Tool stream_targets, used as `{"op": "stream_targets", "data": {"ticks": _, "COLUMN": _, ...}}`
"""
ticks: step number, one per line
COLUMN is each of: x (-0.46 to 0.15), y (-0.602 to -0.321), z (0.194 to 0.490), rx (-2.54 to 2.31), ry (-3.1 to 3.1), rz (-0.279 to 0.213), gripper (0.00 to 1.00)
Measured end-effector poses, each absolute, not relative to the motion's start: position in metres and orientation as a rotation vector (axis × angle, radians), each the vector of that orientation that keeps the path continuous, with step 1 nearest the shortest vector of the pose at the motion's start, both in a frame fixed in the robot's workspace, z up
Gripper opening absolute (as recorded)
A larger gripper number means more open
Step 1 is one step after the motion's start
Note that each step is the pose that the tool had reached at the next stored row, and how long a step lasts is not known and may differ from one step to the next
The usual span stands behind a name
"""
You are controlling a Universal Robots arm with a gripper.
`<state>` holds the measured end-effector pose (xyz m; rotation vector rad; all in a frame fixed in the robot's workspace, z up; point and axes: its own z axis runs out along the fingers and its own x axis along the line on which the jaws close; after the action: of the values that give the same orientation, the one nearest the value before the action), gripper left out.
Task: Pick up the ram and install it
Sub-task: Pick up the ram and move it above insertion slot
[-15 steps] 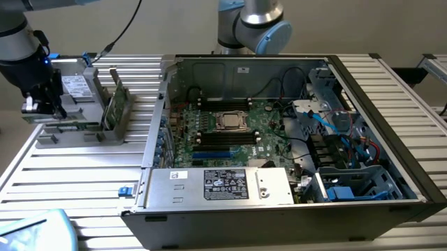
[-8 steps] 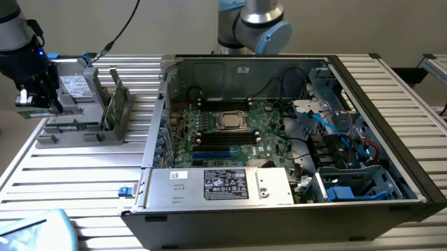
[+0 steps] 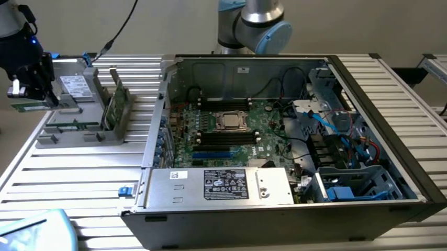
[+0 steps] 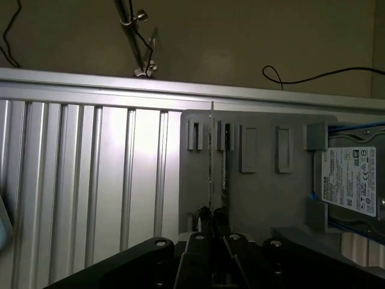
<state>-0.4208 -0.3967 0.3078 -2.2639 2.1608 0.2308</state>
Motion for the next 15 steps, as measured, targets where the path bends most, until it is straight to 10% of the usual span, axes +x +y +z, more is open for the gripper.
{"op": "stream_targets", "data": {"ticks": 15, "x": -0.41, "y": -0.397, "z": 0.338, "rx": -2.272, "ry": 2.171, "rz": 0.258, "gripper": 0.13}}
